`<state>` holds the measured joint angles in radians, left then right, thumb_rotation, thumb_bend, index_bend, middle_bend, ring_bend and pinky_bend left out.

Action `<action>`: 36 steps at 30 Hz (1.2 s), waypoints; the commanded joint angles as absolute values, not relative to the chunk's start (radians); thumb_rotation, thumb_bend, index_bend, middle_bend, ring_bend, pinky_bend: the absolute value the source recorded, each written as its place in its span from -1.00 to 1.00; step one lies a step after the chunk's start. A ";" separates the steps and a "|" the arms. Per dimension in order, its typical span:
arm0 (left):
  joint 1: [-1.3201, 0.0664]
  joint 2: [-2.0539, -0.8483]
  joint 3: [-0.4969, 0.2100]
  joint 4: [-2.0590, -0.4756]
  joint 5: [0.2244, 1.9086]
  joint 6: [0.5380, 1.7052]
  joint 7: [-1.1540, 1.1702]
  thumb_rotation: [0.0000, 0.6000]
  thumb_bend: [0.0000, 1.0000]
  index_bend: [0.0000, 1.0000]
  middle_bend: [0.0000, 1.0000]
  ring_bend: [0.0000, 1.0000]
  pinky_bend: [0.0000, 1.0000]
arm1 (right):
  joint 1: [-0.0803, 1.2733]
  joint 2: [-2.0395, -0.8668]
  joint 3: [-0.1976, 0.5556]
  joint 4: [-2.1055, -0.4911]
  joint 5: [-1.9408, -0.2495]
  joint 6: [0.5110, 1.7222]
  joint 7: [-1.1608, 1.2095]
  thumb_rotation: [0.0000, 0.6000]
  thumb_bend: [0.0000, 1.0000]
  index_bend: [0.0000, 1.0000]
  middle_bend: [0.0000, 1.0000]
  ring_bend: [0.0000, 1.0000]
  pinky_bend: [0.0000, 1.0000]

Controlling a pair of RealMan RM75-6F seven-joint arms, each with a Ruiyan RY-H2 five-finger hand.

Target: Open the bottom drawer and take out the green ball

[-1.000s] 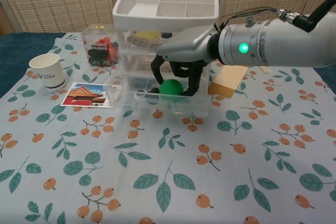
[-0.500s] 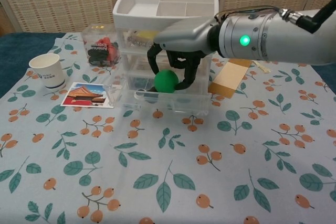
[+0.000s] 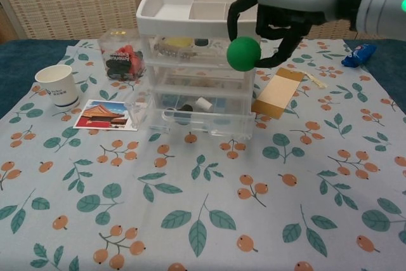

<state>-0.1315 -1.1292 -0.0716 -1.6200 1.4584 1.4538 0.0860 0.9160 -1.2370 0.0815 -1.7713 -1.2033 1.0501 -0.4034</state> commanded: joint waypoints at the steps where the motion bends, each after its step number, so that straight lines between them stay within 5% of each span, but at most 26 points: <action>1: -0.134 -1.130 -0.072 -1.621 1.460 1.453 0.088 1.00 -0.74 -1.00 -1.00 -0.94 -0.85 | 0.841 -1.185 0.048 -1.792 -1.237 1.106 -0.358 1.00 -0.34 0.00 0.86 1.00 1.00; 9: -0.141 -1.133 -0.072 -1.628 1.468 1.450 0.096 1.00 -0.74 -1.00 -1.00 -0.94 -0.85 | 0.741 -1.183 0.006 -1.721 -1.216 1.100 -0.280 1.00 -0.32 0.00 0.86 1.00 1.00; 30: -0.131 -1.132 -0.064 -1.619 1.456 1.455 0.083 1.00 -0.74 -1.00 -1.00 -0.94 -0.85 | 0.747 -1.504 0.039 -1.383 -1.180 0.893 -0.216 1.00 -0.27 -0.01 0.85 1.00 1.00; 36: -0.127 -1.135 -0.061 -1.617 1.455 1.456 0.082 1.00 -0.74 -1.00 -1.00 -0.94 -0.85 | 0.743 -1.502 0.047 -1.387 -1.179 0.881 -0.229 1.00 -0.27 -0.29 0.83 1.00 1.00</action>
